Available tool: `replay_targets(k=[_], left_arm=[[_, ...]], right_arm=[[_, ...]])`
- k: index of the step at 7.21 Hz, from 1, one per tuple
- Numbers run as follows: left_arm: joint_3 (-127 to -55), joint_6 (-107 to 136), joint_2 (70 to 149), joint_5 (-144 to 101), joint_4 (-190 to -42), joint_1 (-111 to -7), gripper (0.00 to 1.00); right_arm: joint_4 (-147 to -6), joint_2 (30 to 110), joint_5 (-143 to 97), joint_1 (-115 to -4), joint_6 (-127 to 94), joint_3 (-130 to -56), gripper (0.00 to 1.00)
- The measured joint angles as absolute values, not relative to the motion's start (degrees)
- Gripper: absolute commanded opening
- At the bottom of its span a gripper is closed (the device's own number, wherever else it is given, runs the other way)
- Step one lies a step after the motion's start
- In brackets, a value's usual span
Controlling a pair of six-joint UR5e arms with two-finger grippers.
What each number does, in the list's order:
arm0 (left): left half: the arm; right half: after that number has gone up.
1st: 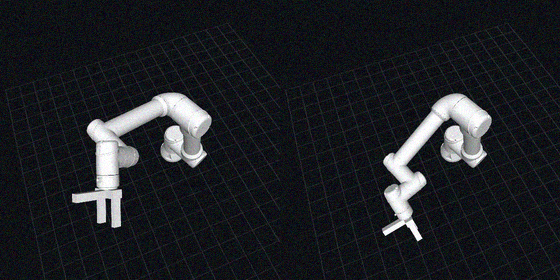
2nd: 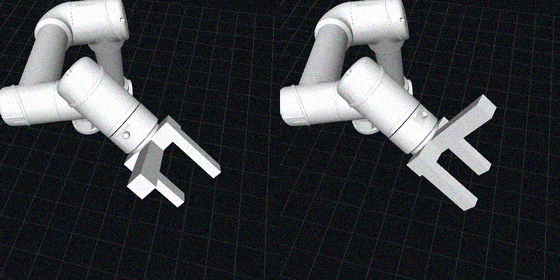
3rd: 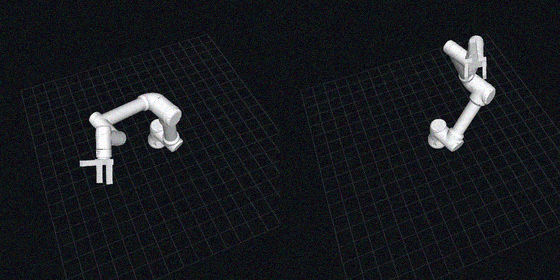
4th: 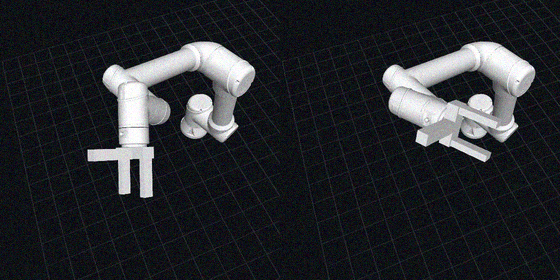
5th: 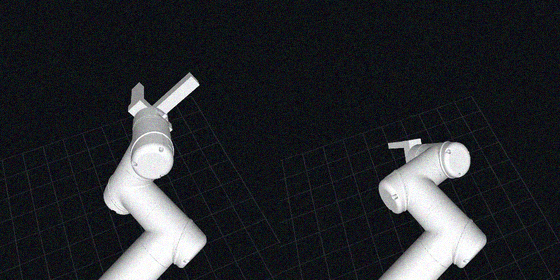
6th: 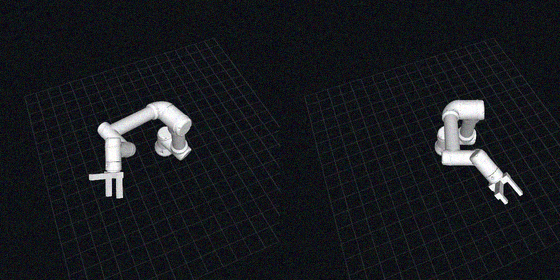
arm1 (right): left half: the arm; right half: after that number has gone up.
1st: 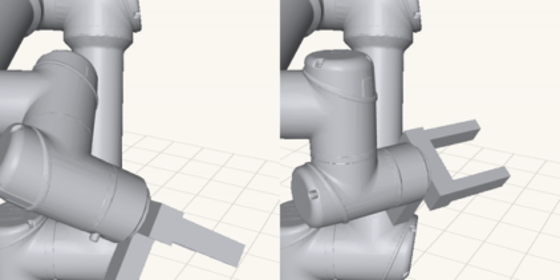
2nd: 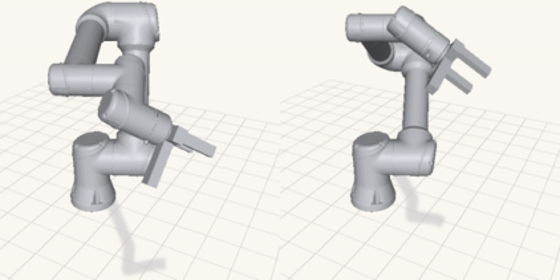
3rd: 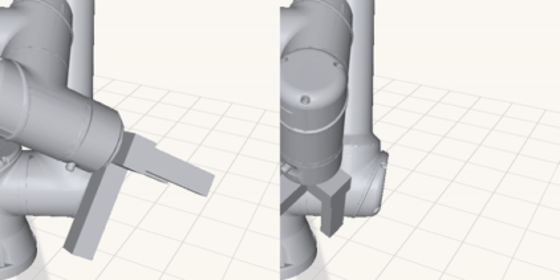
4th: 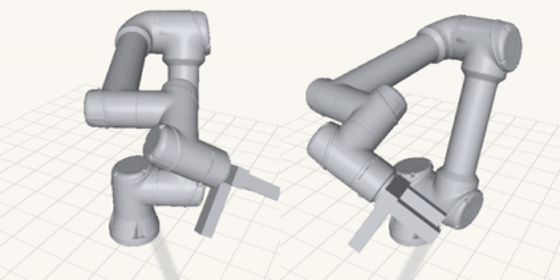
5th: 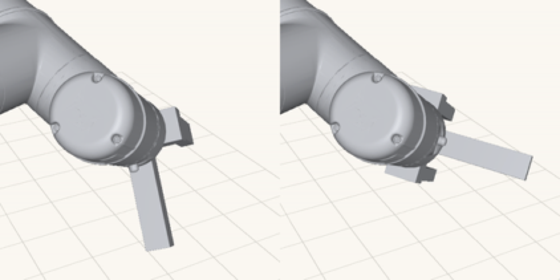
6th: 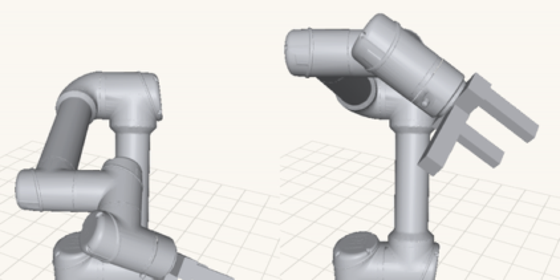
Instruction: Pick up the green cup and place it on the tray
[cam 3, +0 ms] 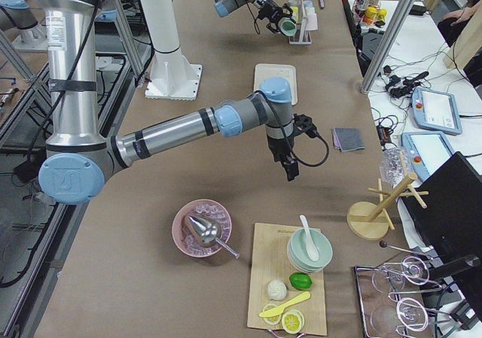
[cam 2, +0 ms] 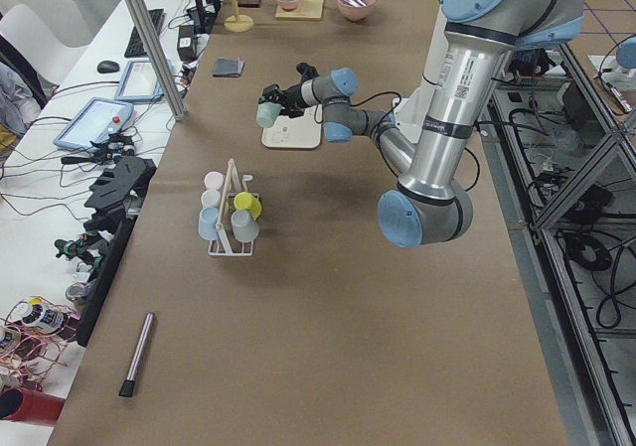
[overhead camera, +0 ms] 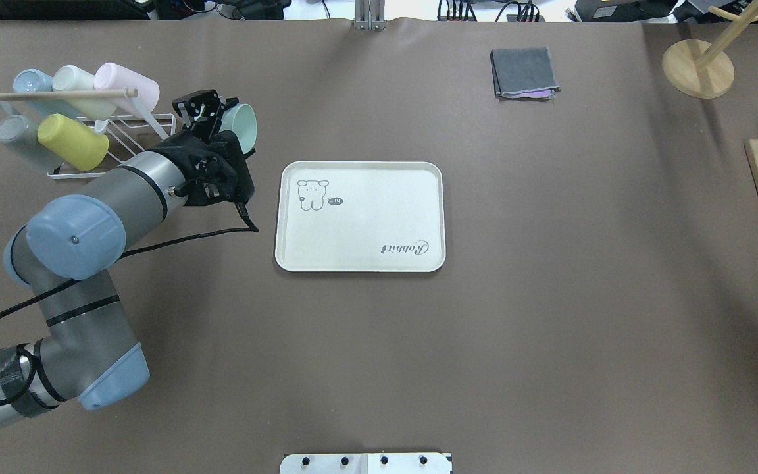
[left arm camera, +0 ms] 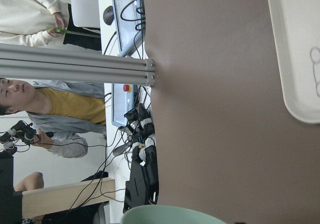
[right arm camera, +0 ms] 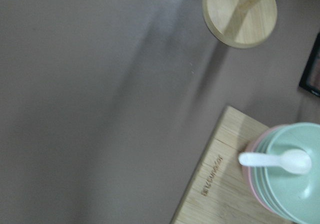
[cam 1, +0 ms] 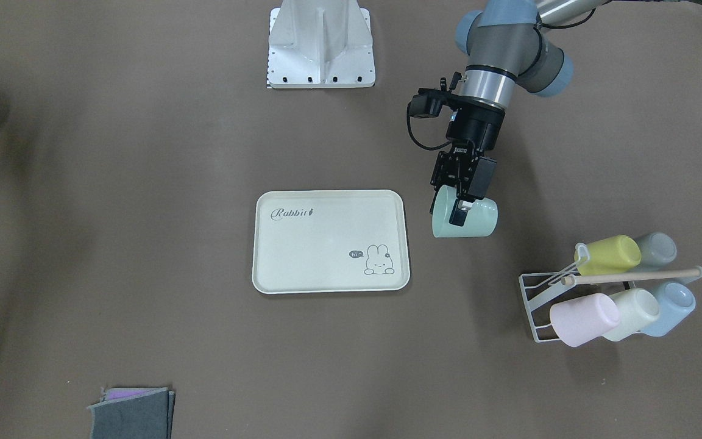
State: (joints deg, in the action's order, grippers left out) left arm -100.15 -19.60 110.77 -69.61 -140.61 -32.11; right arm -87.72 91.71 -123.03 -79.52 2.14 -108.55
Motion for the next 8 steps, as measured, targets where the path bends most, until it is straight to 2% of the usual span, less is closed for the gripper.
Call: replay_targets(k=[2, 4, 8], left_arm=[[-91.61, -8.13, 112.48, -70.99, -150.94, -30.25, 0.78], [-85.99, 2.33, 115.61, -71.14, -158.18, -27.33, 0.77], [-84.31, 17.31, 121.34, -72.21, -160.3, -24.85, 0.77]], right_arm=[[-87.79, 93.98, -130.17, -87.51, 3.55, -101.3, 1.0], [-89.56, 94.63, -132.74, -89.41, 3.34, -98.99, 1.0], [-96.0, 90.67, -134.21, -88.69, -3.12, -98.04, 1.0]])
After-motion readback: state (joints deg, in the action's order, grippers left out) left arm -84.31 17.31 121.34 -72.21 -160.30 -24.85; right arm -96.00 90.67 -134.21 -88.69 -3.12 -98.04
